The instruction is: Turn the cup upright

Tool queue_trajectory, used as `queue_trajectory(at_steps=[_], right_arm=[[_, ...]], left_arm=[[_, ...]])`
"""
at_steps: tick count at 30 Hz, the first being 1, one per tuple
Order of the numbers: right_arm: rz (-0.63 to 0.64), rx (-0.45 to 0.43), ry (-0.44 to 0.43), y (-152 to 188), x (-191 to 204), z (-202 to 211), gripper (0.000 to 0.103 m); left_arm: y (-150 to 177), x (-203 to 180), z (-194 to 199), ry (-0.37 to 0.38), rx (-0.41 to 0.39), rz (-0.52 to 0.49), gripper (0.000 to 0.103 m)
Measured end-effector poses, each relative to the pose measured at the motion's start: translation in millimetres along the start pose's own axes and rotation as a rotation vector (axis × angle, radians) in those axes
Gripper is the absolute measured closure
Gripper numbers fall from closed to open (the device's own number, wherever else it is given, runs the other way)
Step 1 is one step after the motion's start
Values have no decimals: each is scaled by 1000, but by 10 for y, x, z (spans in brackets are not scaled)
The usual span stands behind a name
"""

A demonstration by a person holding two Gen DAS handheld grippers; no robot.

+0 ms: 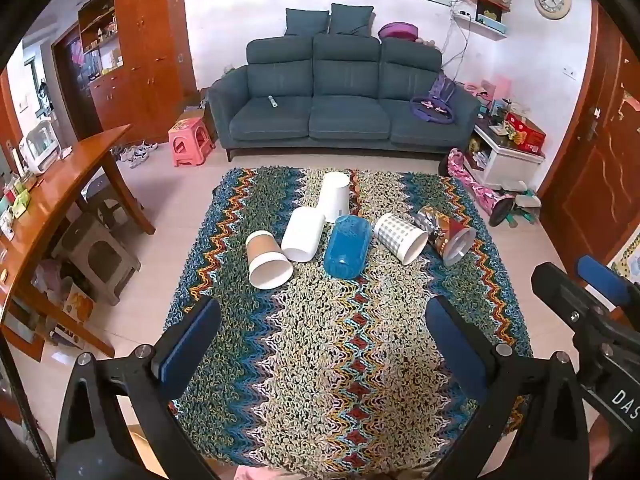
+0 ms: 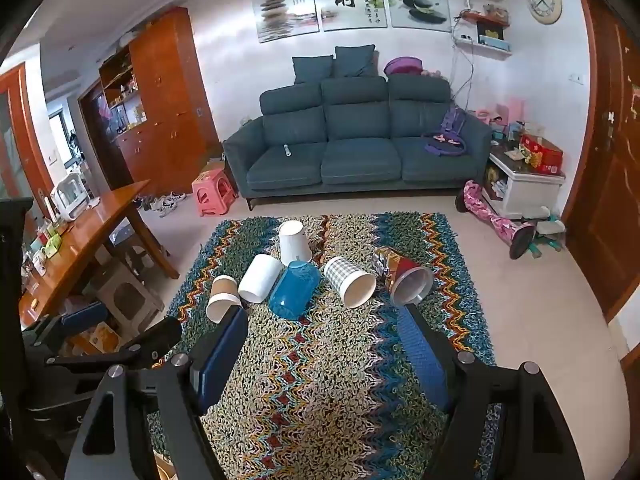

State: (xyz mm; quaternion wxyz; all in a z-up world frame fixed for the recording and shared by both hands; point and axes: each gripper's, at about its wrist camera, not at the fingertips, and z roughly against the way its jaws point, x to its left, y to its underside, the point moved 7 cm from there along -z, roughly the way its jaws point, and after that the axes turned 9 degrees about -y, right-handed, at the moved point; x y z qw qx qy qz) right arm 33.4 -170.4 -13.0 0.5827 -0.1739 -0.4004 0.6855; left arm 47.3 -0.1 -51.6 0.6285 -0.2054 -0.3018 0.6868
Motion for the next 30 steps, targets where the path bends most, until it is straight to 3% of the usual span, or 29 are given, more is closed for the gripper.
queue_trajectory(at_steps=[30], right_arm=[[0, 2, -3, 20, -13, -10, 25]], left_arm=[[55, -22, 5, -7, 6, -2, 1]])
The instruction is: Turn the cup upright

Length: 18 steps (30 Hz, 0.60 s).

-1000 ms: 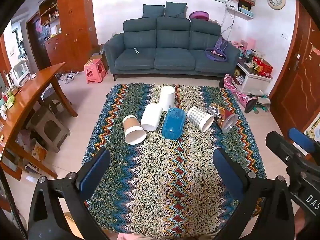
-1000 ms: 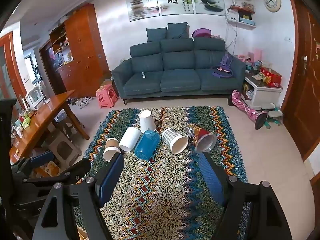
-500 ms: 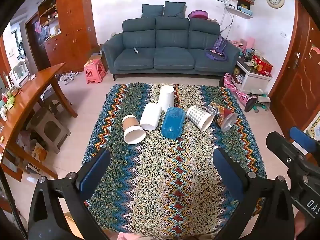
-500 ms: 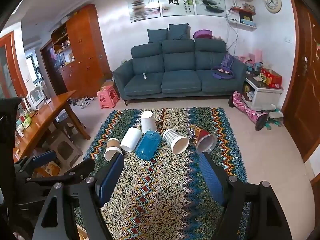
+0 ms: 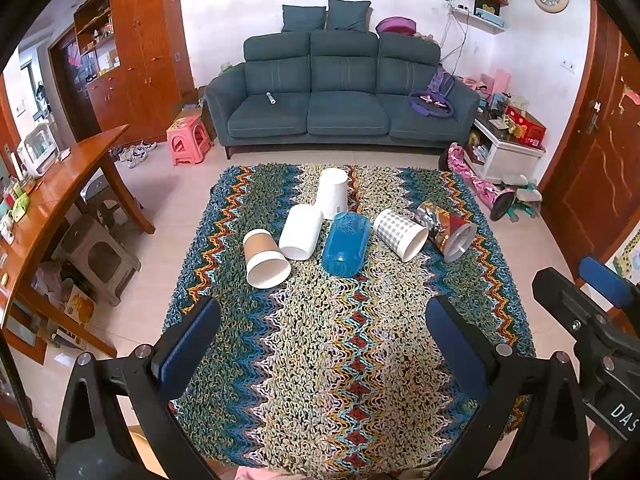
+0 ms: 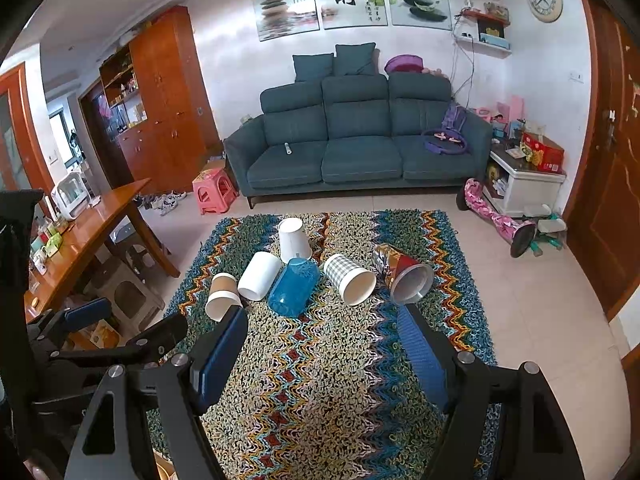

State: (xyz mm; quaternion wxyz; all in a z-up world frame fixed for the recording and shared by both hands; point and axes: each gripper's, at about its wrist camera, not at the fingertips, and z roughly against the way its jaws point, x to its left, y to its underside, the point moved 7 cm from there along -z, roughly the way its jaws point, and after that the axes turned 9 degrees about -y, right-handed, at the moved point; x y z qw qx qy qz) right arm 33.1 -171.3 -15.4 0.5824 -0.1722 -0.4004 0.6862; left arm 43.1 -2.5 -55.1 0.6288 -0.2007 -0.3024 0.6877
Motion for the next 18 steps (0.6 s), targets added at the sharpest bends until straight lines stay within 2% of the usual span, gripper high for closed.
queue_trajectory(at_steps=[9, 18], right_arm=[[-13, 15, 2, -15, -48, -71, 25], [-32, 32, 13, -27, -173, -225, 25]], left_arm=[[52, 14, -69, -3, 4, -11, 1], [-68, 9, -298, -10, 39, -13, 1]])
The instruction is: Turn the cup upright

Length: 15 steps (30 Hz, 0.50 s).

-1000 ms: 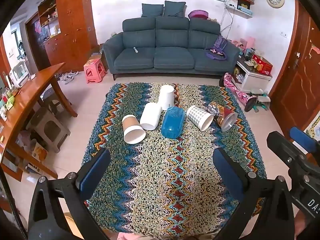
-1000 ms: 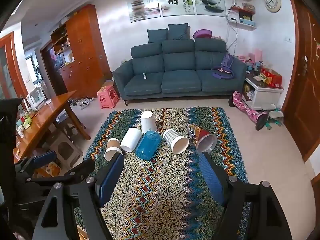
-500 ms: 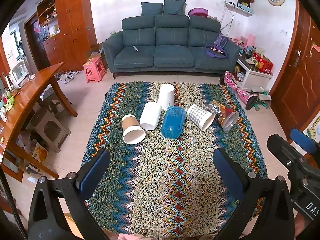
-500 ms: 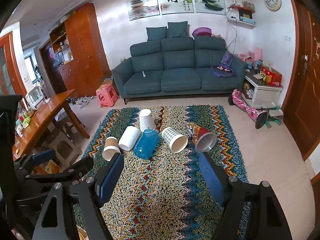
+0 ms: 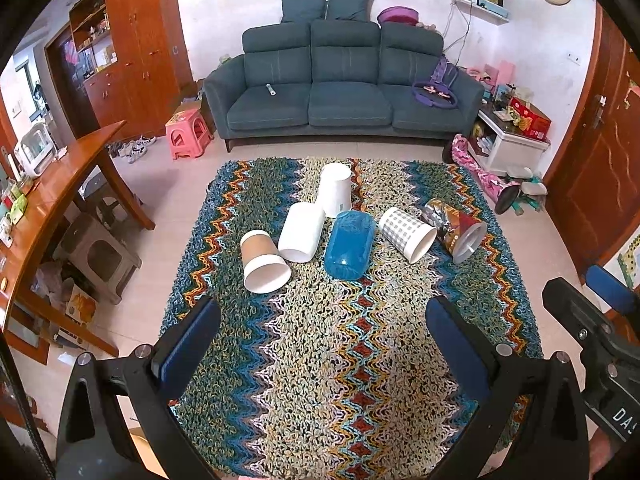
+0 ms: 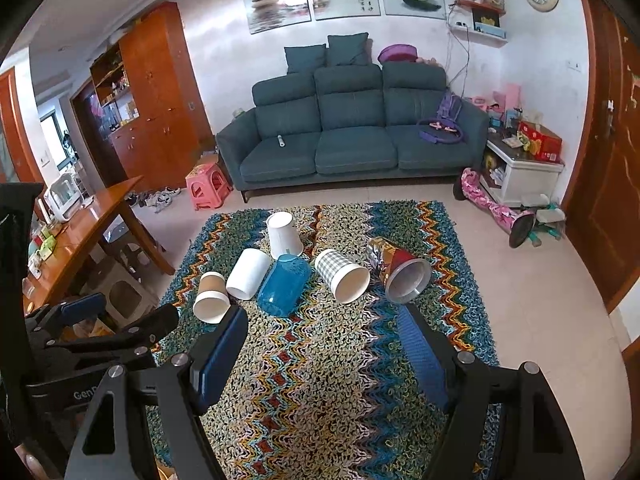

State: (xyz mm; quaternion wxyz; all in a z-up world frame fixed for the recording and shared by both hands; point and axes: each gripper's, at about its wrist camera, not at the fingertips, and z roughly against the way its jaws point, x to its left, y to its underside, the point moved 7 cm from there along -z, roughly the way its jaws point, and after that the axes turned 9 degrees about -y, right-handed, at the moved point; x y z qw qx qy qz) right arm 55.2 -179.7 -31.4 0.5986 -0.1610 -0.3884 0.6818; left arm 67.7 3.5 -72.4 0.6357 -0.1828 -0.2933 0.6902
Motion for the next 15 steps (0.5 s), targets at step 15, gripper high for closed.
queue_trajectory(at_steps=[15], right_arm=[[6, 19, 27, -76, -102, -282, 25]], left_arm=[[-155, -81, -245, -8, 35, -15, 1]])
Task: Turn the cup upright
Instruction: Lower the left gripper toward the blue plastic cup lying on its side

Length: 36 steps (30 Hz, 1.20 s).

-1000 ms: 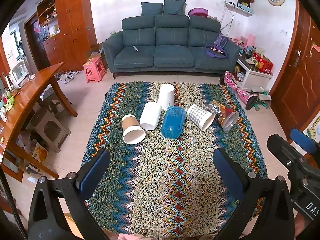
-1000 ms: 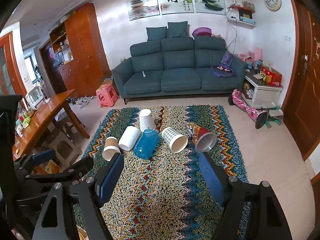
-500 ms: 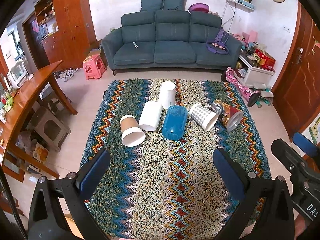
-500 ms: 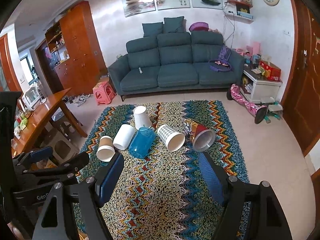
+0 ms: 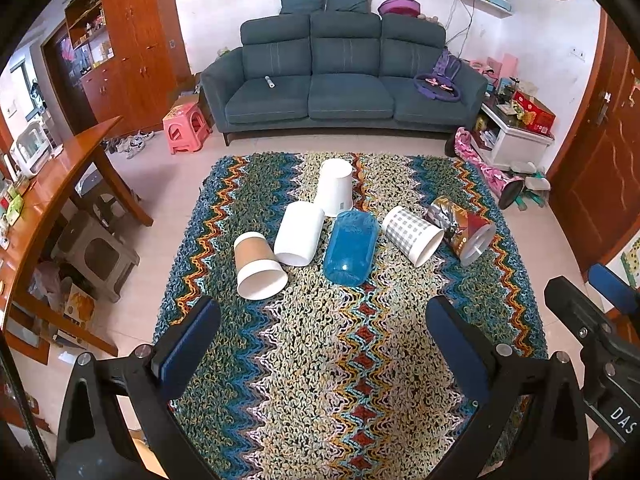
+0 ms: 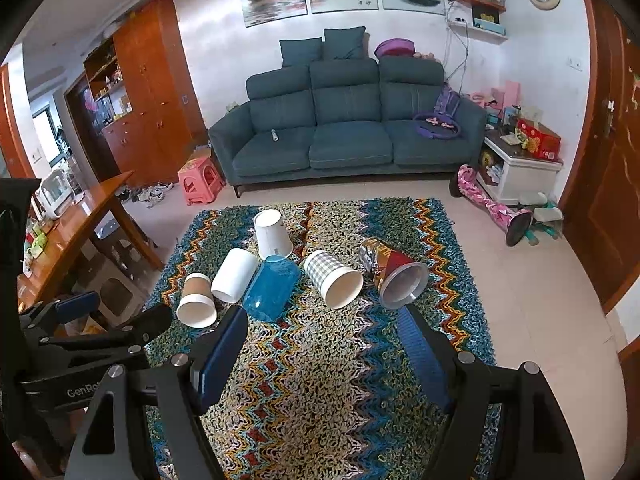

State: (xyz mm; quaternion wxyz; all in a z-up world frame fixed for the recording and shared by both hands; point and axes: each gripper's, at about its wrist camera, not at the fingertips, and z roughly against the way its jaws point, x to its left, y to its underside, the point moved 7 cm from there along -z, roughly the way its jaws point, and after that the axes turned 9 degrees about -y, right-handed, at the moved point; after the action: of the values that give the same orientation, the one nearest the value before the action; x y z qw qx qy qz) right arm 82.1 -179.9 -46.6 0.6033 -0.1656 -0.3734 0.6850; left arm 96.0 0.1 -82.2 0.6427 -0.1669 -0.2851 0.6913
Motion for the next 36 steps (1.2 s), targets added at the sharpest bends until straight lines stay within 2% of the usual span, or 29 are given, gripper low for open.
queue_trajectory(at_steps=[10, 12, 18, 26, 33, 36], right_arm=[[4, -4, 29, -82, -84, -69, 25], [-3, 0, 47, -89, -144, -115, 25], [-46, 44, 80, -28, -356, -352, 25], [-136, 127, 53, -3, -590, -823, 25], [-175, 192, 30, 101, -612, -1099, 25], [-176, 214, 25, 168, -616, -1179, 25]], left_arm=[[-137, -67, -87, -3, -16, -20, 1], [-165, -104, -173, -7, -8, -37, 1], [-277, -178, -512, 42, 41, -39, 1], [-394, -356, -1016, 145, 149, -49, 1], [-390, -570, -1516, 209, 266, -97, 2], [-360, -647, -1709, 224, 318, -111, 11]])
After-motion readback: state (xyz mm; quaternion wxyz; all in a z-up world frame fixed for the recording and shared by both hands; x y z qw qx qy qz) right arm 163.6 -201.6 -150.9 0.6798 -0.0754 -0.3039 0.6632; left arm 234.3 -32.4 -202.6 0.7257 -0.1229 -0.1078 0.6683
